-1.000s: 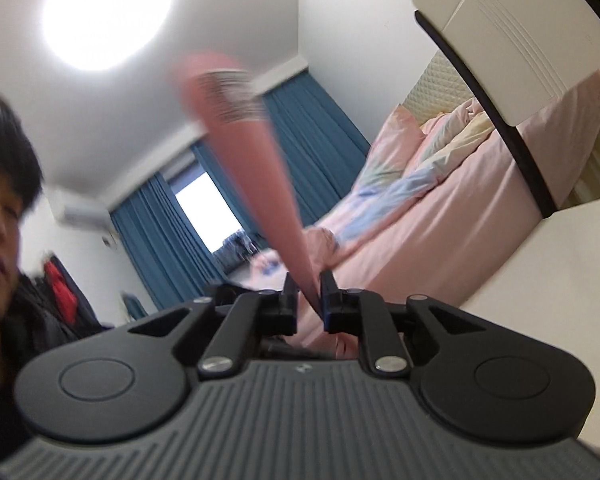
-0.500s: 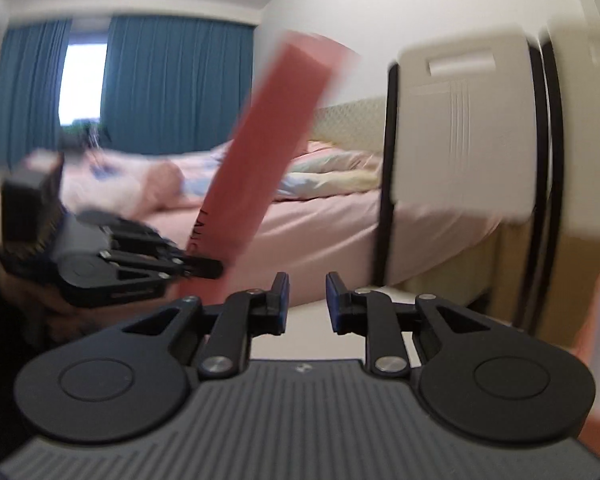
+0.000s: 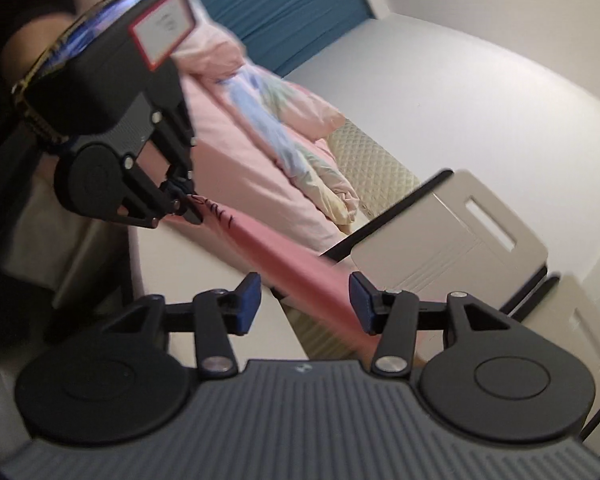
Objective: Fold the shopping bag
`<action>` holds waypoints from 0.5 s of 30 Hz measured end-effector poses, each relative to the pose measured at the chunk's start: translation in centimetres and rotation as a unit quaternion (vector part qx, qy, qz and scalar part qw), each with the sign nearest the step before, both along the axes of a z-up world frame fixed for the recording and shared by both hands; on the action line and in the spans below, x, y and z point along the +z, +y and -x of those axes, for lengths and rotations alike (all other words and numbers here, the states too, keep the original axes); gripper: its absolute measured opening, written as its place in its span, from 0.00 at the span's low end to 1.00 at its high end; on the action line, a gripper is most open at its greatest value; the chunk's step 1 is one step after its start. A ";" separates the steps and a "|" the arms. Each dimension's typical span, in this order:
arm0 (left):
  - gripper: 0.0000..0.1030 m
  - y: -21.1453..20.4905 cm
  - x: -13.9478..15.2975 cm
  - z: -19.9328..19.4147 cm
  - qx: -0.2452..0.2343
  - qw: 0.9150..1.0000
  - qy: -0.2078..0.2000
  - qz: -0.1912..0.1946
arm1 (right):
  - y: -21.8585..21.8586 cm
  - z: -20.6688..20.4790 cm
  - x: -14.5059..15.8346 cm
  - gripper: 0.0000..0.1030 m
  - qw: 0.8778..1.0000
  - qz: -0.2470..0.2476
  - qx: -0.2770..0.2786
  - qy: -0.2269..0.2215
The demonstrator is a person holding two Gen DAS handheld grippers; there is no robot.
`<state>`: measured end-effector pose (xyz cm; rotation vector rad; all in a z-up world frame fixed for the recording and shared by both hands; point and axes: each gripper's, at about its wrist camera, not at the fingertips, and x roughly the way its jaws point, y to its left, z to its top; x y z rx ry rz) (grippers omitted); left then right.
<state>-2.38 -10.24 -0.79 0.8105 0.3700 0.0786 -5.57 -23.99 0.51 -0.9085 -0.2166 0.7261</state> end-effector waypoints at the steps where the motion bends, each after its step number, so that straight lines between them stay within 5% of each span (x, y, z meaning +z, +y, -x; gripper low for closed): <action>1: 0.03 -0.4 -0.4 0.2 -0.013 1.000 0.002 -0.015 | 0.3 0.2 -0.4 0.50 1.000 0.018 0.003 -0.005; 8: 0.04 -2.5 -3.0 1.6 -0.089 0.992 0.018 -0.090 | 3.9 0.2 -2.9 0.48 0.992 0.103 0.017 0.065; 9: 0.04 -2.7 -3.3 1.7 -0.098 0.990 0.019 -0.094 | 4.4 0.2 -3.1 0.42 0.991 0.104 0.014 0.077; 12: 0.06 -2.8 -3.2 2.0 -0.112 0.990 0.019 -0.085 | 4.9 -1.1 -2.3 0.16 0.987 0.059 -0.001 0.150; 15: 0.16 -2.7 -3.1 1.9 -0.103 0.991 0.004 -0.083 | 4.5 -2.6 -1.0 0.13 0.981 0.003 -0.025 0.193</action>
